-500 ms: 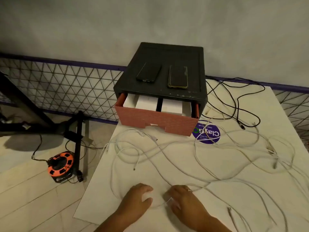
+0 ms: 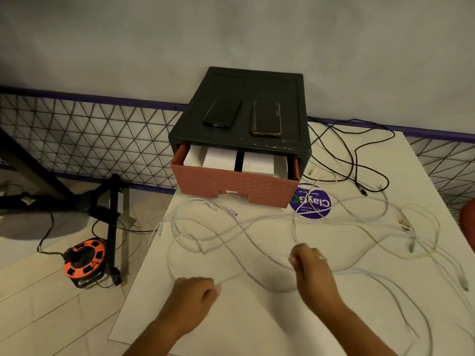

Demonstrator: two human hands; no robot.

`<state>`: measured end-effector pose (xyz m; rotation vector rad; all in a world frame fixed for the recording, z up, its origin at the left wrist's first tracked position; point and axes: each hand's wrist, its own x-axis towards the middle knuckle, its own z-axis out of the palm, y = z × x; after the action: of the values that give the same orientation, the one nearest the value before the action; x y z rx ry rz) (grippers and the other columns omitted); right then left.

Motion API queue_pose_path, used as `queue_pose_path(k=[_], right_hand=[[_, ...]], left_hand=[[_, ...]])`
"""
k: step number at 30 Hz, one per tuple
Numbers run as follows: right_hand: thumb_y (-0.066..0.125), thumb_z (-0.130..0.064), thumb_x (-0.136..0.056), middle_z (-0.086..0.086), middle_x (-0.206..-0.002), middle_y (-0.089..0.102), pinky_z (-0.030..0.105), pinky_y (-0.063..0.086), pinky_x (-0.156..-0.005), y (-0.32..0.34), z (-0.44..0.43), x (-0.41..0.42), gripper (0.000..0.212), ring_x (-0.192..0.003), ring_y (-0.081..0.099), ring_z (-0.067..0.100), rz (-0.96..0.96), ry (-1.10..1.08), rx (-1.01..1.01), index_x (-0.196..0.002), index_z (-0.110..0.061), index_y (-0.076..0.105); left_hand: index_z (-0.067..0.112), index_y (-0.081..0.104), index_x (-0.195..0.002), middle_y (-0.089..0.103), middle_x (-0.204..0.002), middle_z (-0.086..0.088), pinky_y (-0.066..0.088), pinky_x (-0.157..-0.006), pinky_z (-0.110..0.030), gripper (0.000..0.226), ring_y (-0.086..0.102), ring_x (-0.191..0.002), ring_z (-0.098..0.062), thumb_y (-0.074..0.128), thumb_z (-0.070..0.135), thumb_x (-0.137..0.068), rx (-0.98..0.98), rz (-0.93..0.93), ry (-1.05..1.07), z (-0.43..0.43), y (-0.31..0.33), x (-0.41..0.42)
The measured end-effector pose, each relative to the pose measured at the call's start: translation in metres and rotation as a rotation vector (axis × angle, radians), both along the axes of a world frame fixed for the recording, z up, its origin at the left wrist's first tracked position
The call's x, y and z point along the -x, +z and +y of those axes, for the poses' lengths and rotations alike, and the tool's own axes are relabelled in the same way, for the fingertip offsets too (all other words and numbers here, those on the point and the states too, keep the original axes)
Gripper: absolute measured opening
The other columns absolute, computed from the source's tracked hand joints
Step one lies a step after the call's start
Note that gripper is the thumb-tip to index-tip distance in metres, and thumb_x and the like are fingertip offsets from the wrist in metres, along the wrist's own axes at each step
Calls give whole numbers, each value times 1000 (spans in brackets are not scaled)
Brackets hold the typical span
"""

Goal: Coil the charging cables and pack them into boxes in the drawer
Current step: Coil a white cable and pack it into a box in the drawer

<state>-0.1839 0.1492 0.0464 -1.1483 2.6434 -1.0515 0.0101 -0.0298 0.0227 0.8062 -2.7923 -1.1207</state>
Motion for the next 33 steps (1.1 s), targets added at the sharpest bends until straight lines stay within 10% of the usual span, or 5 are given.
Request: queue_pose_path(k=[10,18,25,33], right_hand=[[44,-8,-95,2,-72,47,30,26,-66,91,54,79,7,-76,43,23,-39,-571,344,-90,-8,47],[47,-8,-94,8,-83,56,29,28,-67,95,89,96,11,-78,48,24,-18,-672,229,-96,-9,58],[55,0,-88,0,-83,64,25,39,-64,93,122,86,24,-79,57,20,-99,-382,-161,-85,-21,66],[57,-5,-88,-17,-55,53,9,33,-57,129,143,72,30,-54,44,-3,-613,115,-207,-69,-27,65]], left_hand=[[13,39,-57,30,-52,3,37,-62,-26,37,33,-48,-10,61,10,-86,-711,500,583,-23,86,54],[19,58,-60,28,-46,8,43,-45,-20,23,28,-37,-6,77,26,-49,-1558,926,466,-15,142,104],[23,54,-124,41,-52,10,34,-58,-21,34,32,-41,-3,33,32,-99,-1553,1004,359,9,197,171],[29,46,-131,48,-60,8,34,-64,-24,33,33,-49,-5,33,32,-101,-1064,1013,206,33,228,231]])
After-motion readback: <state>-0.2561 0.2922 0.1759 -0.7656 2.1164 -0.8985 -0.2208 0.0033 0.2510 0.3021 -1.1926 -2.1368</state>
